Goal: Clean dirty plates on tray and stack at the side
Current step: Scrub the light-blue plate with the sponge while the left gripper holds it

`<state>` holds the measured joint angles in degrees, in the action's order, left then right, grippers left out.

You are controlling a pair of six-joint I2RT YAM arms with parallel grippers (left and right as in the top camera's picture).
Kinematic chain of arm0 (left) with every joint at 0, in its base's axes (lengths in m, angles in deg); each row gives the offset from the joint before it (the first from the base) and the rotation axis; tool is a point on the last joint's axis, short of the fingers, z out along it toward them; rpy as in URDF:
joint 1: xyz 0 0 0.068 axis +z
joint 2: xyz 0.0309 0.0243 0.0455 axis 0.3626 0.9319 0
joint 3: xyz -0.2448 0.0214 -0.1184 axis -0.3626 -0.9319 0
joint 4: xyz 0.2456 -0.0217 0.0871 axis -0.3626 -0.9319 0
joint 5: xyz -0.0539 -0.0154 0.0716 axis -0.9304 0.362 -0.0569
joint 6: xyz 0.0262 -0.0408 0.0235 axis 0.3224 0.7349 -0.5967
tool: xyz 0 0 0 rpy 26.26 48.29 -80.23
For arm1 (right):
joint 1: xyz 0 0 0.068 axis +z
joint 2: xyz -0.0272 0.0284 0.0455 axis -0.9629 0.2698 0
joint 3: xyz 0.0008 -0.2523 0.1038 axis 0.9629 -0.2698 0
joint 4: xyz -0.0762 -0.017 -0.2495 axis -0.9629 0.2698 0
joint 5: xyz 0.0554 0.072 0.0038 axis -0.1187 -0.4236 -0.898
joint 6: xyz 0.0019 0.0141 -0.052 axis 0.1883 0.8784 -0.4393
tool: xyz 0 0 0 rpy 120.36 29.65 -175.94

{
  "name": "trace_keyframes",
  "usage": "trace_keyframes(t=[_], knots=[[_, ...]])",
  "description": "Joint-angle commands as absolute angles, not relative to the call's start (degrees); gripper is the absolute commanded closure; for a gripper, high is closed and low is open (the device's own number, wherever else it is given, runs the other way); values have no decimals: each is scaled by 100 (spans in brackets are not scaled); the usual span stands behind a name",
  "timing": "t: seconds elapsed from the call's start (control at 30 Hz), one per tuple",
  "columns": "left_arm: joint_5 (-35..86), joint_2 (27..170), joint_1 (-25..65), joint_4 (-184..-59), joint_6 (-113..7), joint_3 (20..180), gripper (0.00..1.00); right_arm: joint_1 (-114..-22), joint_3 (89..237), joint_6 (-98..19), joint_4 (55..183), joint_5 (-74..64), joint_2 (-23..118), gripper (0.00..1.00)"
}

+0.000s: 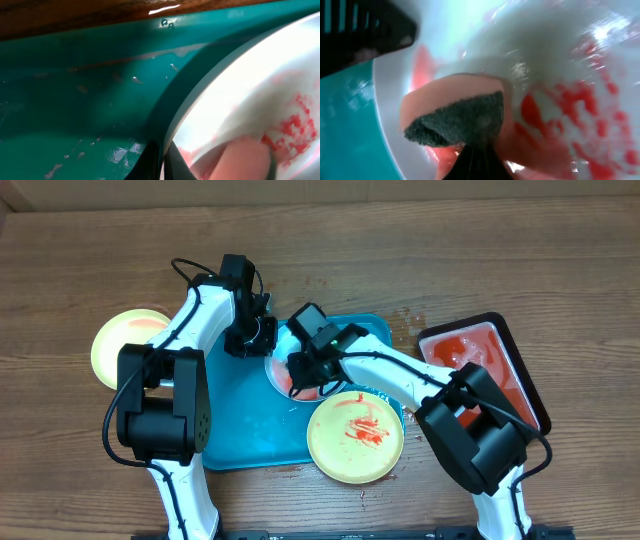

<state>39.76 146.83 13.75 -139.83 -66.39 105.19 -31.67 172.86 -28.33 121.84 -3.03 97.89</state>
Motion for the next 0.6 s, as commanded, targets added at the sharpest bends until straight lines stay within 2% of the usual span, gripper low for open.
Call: trace_keyframes(t=[0.0, 0.2, 0.33, 0.4, 0.47, 0.57], knots=[[3974, 14847, 1331, -14070, -6615, 10467, 95, -3371, 17428, -2840, 12466, 2106, 10235, 96], [3974, 14847, 1331, -14081, -6613, 10467, 95, -3369, 17741, -3275, 12734, 3238, 10235, 96], [3974, 14847, 1331, -14090, -6611, 10467, 95, -3364, 17743, -3506, 12877, 3000, 10235, 96], [3974, 14847, 1331, -14094, -6611, 10467, 96, -3340, 17743, -3900, 12973, 2084, 10235, 96], [3974, 14847, 1331, -14092, -6611, 10469, 96, -3299, 17743, -4348, 13069, 593, 10235, 96], [3971, 14847, 1331, -14094, -6611, 10467, 96, -3216, 17743, -4400, 13082, -952, 10235, 96]])
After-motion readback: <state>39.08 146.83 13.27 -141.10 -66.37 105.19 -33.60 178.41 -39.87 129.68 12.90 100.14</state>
